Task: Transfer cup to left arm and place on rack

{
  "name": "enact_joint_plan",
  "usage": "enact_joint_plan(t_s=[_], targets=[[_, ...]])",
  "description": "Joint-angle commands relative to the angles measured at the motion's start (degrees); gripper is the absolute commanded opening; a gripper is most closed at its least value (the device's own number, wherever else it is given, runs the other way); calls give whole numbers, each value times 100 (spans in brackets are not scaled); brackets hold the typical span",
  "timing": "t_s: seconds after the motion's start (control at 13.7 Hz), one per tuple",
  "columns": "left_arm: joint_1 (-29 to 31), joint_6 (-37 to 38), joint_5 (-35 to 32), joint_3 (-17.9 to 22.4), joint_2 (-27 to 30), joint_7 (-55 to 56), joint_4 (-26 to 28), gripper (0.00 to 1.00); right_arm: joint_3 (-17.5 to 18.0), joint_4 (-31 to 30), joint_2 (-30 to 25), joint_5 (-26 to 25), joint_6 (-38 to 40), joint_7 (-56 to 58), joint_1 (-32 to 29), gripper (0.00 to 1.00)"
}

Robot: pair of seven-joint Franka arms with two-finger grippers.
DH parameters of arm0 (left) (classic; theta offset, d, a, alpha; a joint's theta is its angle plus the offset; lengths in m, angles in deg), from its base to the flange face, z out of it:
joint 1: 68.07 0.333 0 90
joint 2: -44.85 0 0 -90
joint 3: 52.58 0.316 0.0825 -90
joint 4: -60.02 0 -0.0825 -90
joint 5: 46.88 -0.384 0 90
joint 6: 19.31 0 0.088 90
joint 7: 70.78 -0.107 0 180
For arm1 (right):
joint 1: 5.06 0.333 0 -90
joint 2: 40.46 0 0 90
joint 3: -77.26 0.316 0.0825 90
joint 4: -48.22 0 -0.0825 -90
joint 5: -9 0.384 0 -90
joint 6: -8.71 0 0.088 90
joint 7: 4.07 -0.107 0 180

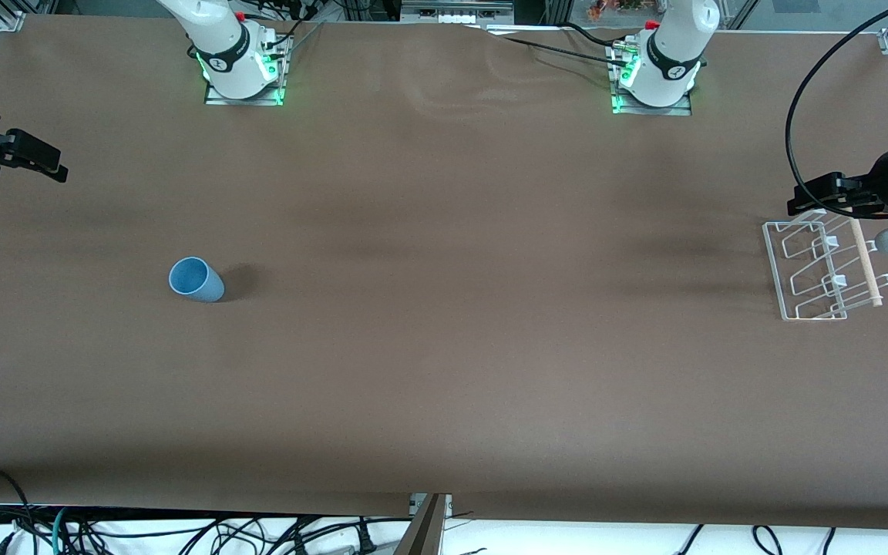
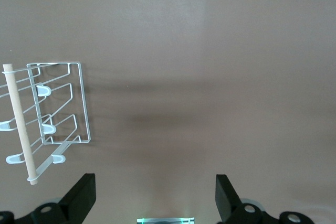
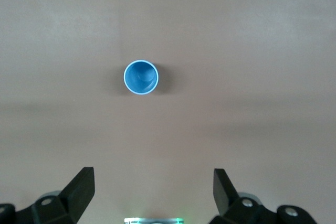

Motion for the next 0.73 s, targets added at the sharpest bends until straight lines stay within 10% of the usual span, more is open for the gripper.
enact_joint_plan(t_s=[0.0,0.66], targets=[[22,64,-110,-43,-84,50,-164,100,23,57,-27,-58,113,-62,57,100],[31,64,-102,-43,-84,50,-164,100,6,66,-9,-77,87,-10,84,100]])
